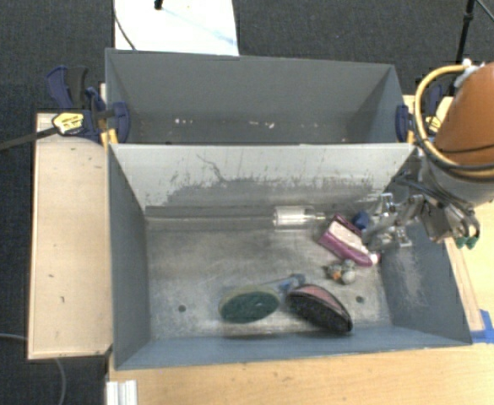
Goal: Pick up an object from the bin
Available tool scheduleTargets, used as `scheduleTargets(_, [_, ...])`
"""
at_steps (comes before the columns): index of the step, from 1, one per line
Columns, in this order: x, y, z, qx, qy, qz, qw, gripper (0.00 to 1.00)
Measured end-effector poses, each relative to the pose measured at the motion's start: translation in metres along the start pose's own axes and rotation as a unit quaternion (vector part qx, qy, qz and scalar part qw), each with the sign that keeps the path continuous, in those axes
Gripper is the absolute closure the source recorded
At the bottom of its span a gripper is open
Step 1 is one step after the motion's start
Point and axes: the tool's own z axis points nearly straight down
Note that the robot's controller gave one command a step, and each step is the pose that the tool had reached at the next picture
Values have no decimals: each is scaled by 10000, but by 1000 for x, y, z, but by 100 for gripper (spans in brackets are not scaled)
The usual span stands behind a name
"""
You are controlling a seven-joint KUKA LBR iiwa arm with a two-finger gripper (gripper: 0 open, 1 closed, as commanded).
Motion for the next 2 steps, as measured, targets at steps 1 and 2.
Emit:
scheduleTargets(1, [1,1,4,-11,43,-2,10000,0])
scheduleTargets(2, [-14,60,143,-13,19,-217,9998,0])
